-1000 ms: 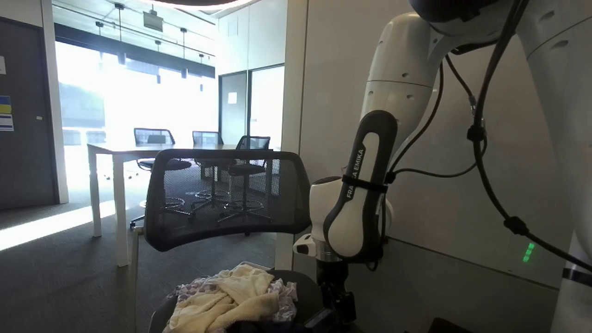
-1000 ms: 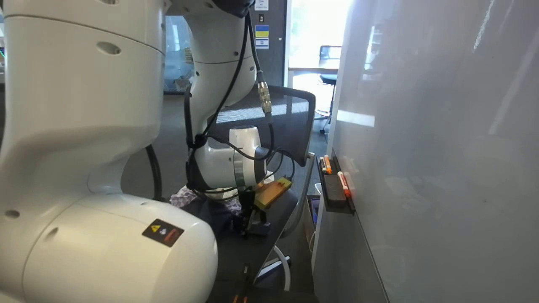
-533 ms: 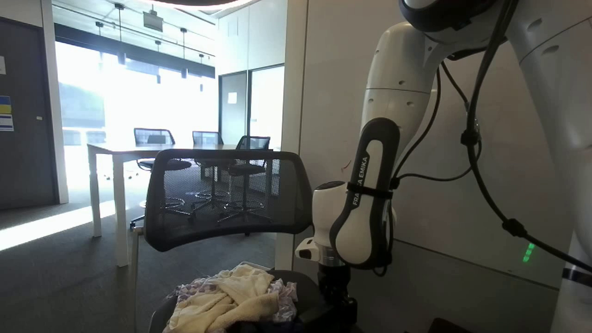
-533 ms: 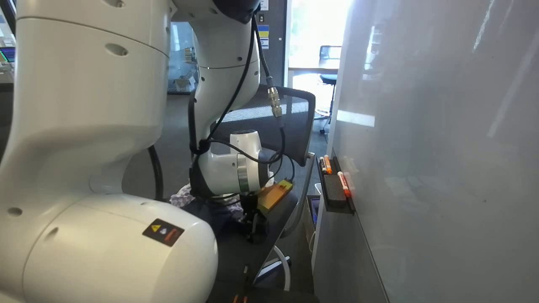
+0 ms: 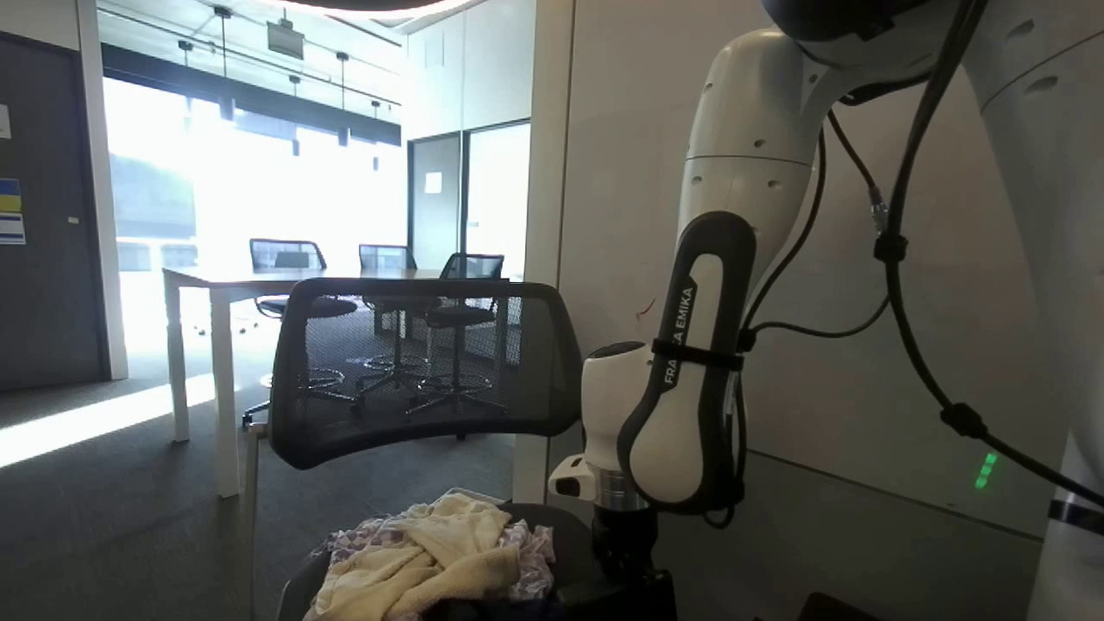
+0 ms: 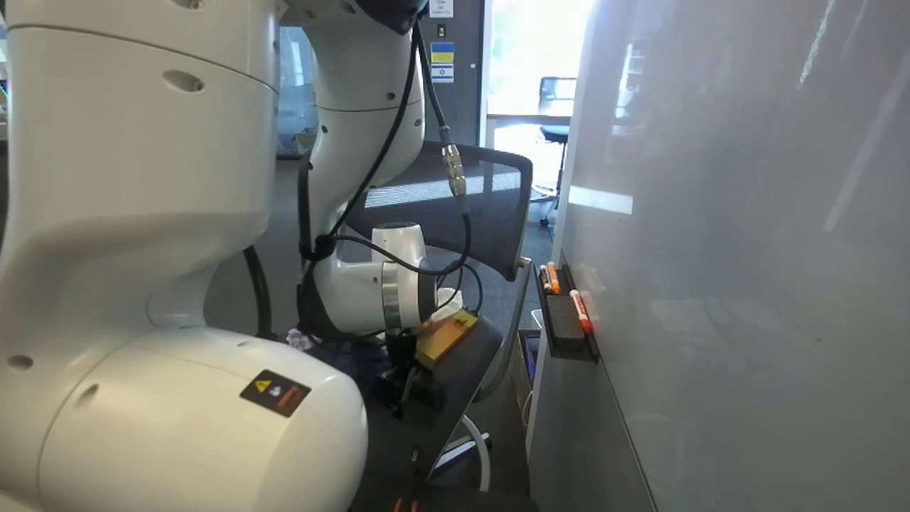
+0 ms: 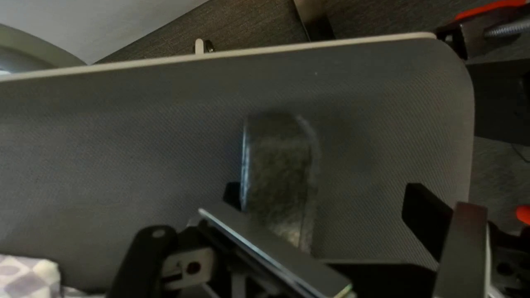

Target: Pick up the duster, then rub something off of the board

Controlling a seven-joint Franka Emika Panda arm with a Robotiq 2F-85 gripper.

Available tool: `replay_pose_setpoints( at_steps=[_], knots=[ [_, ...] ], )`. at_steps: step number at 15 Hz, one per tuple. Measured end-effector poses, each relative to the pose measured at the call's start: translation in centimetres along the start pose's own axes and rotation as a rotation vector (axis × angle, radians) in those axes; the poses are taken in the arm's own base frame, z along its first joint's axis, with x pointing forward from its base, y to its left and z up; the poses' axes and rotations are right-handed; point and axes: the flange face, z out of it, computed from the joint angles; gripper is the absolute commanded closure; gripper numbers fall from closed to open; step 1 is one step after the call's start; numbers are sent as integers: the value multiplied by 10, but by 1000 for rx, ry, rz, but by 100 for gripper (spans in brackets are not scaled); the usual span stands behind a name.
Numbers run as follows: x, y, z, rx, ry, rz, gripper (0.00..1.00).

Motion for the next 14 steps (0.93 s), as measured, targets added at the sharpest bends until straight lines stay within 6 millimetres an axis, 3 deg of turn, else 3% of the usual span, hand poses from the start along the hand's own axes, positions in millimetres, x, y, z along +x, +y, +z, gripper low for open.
replay_pose_setpoints(
  at_steps=[5,7,14],
  knots=[
    [29,-16,-35,-59,66,23,0],
    [34,-12,-49,-93,77,42,0],
    [15,4,-72,-167,56,165,0]
  ],
)
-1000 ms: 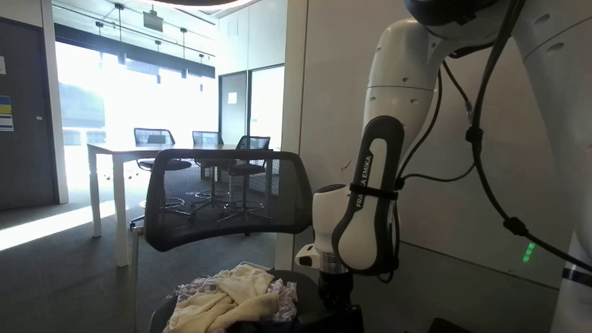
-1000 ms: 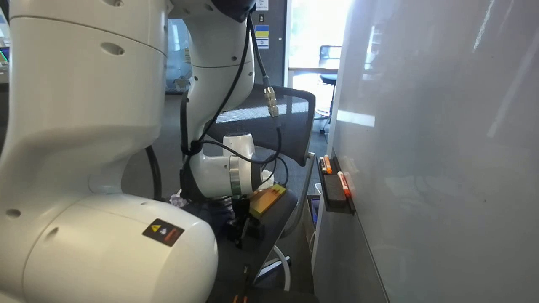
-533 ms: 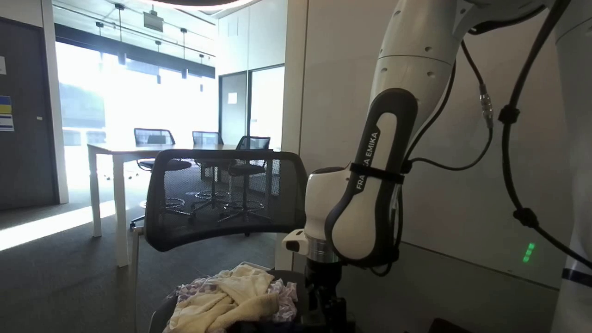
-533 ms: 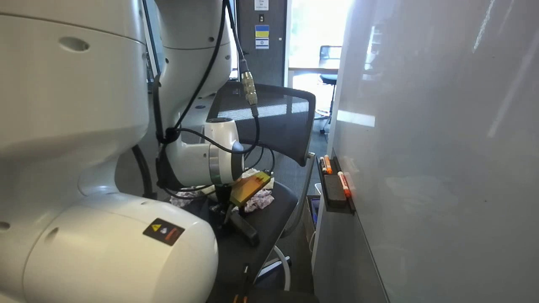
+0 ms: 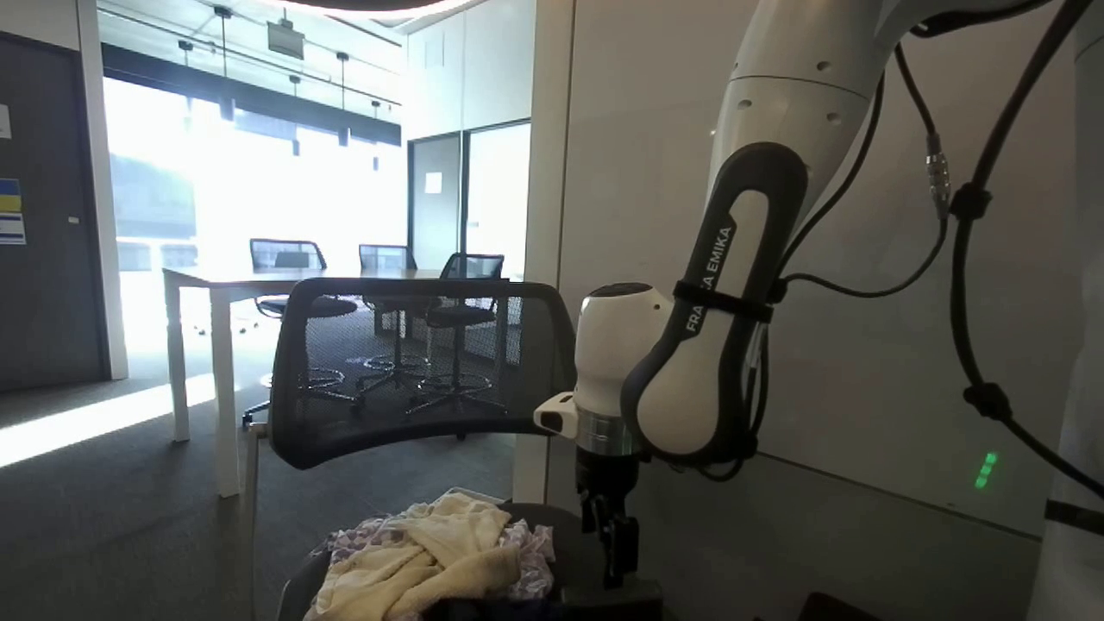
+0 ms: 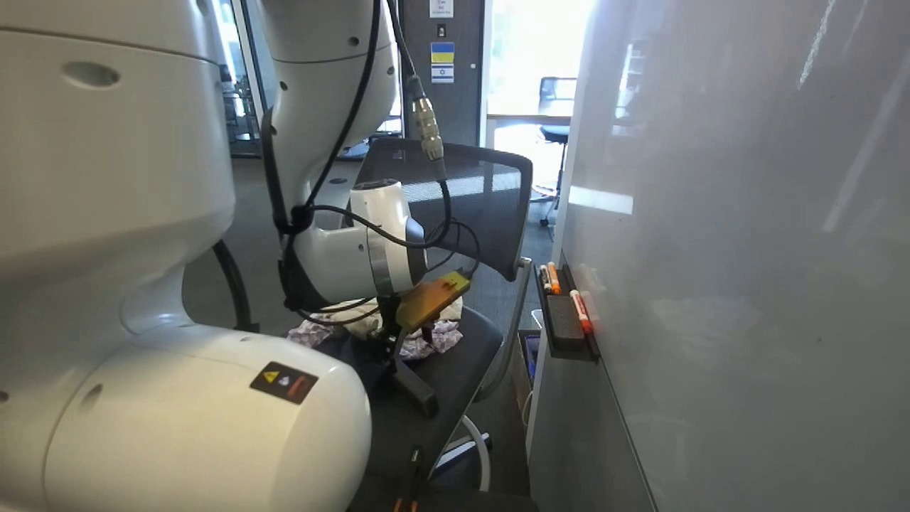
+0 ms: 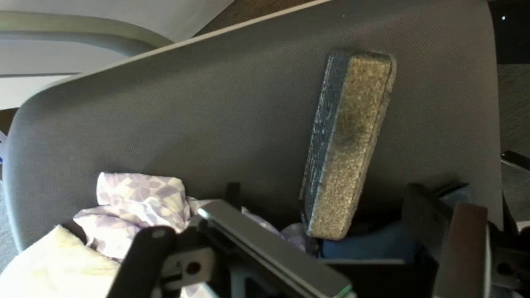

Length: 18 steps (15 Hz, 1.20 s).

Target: Pick up the duster, then rub something off of the board

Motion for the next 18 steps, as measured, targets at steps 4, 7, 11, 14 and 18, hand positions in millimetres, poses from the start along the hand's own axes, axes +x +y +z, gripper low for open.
replay_pose_setpoints(
  at_steps=[4,7,11,14,18],
  knots=[
    [-8,-8,9,47,-45,58,0],
    [-10,-15,17,85,-64,87,0],
    [-22,-17,33,137,-78,155,0],
    [-31,-19,46,191,-73,213,0],
    [-29,-21,50,247,-26,273,0]
  ],
)
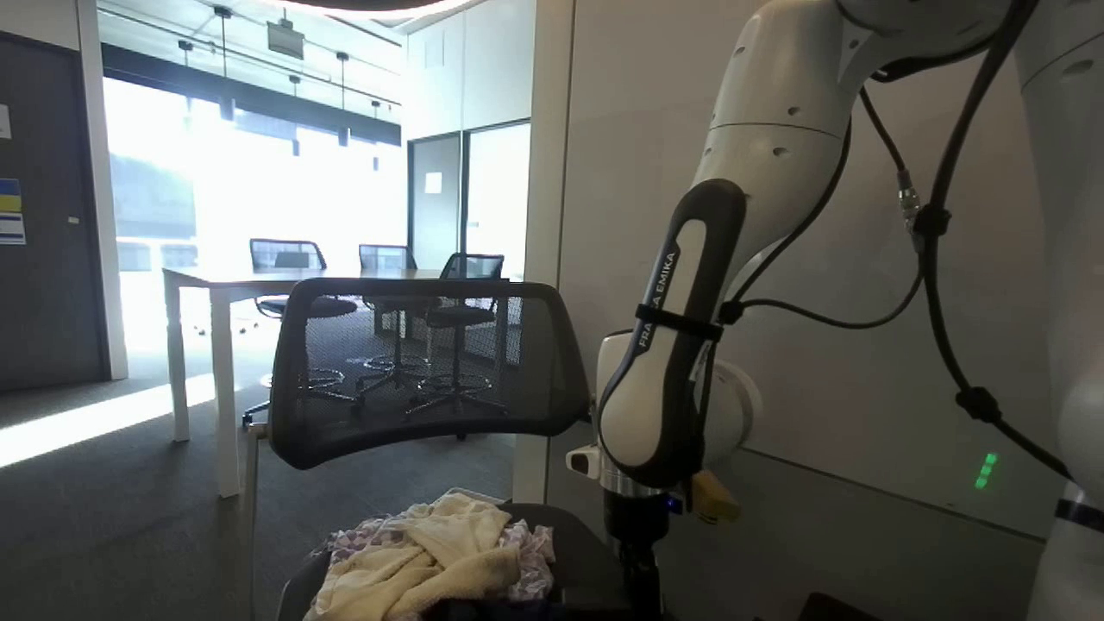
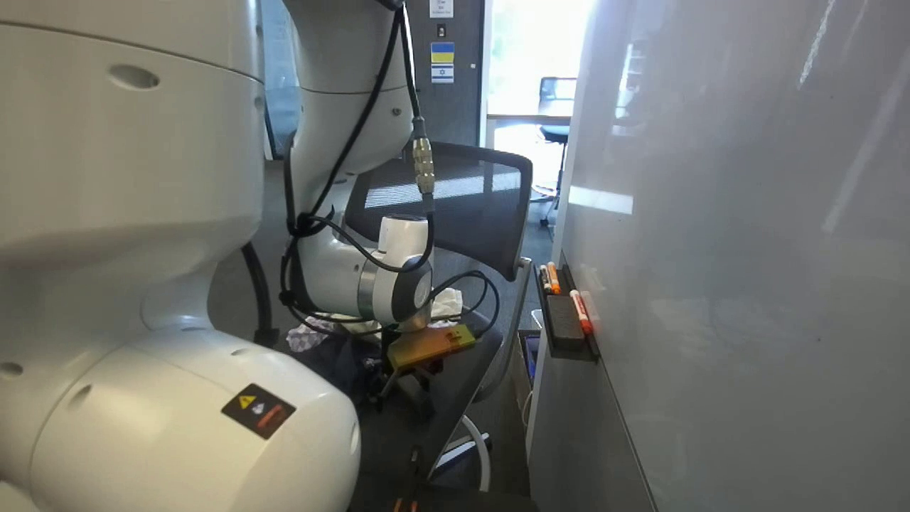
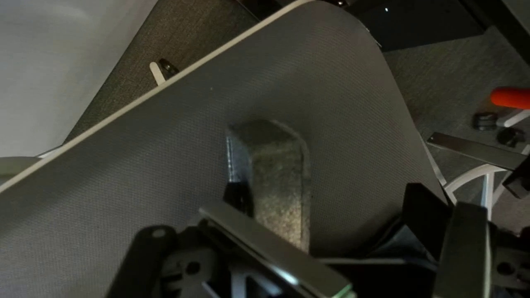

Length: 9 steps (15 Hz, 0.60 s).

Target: Pick up the duster, then rub something off of the board

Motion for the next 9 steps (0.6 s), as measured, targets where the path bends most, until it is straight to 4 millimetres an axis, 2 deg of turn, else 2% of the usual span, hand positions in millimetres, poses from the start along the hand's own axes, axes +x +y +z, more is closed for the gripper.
replay_pose_setpoints(
  at_steps=[6,9],
  knots=[
    [21,-15,-16,32,47,43,0],
    [21,-22,-20,91,30,88,0]
  ],
)
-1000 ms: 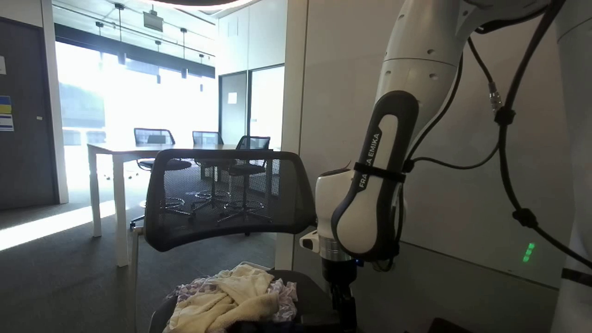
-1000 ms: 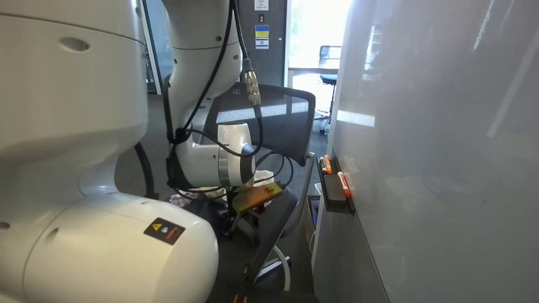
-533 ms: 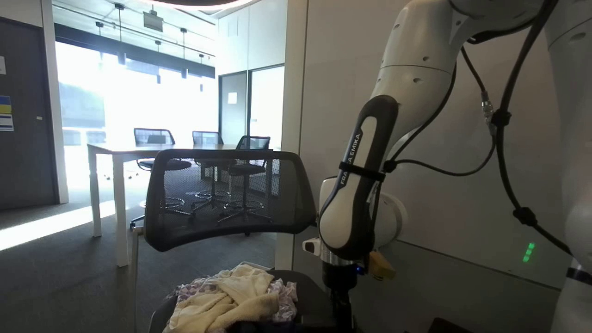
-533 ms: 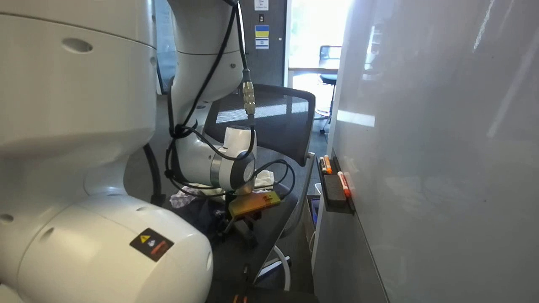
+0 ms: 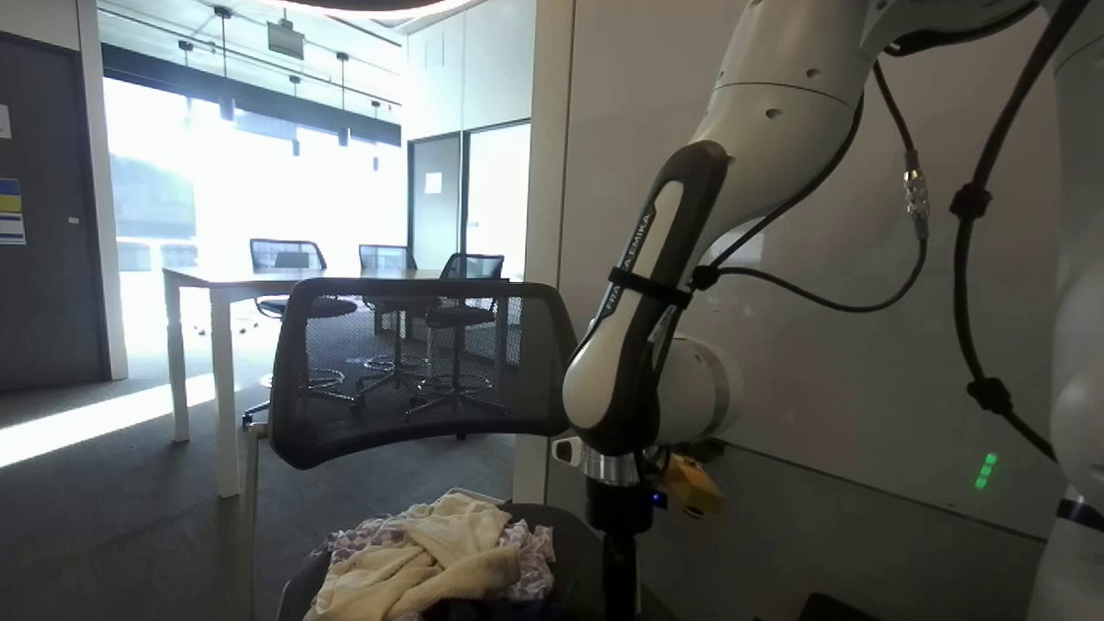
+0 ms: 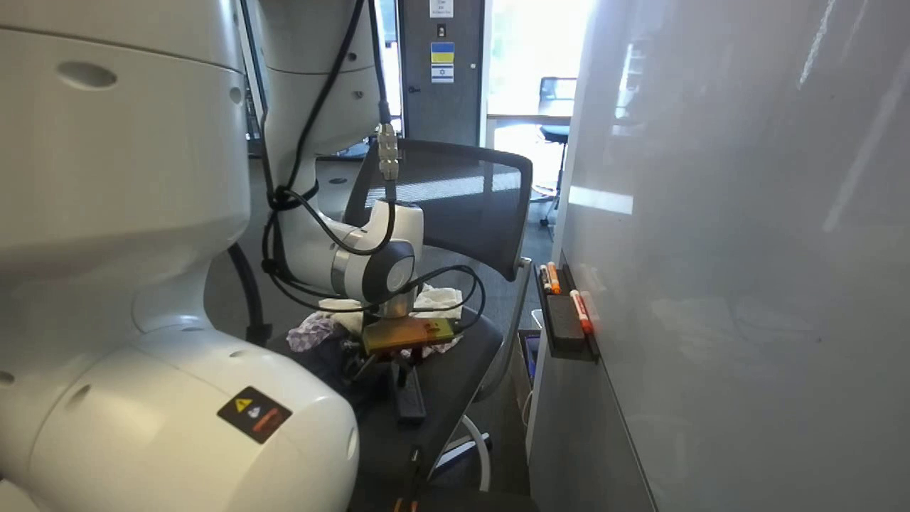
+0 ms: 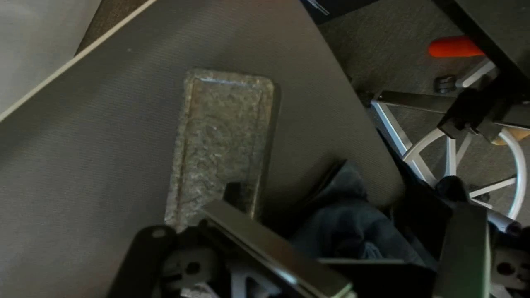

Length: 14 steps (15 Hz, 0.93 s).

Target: Pick up the duster, then rub something off of the board

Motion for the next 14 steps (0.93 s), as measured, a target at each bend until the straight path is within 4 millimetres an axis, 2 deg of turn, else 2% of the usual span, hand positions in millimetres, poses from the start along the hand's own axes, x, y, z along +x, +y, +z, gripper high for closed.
replay_pose_setpoints(
  at_steps=[5,10,14],
  knots=[
    [3,-8,-7,43,20,55,0],
    [8,5,-20,-47,95,82,0],
    [2,18,-29,-88,129,117,0]
  ],
)
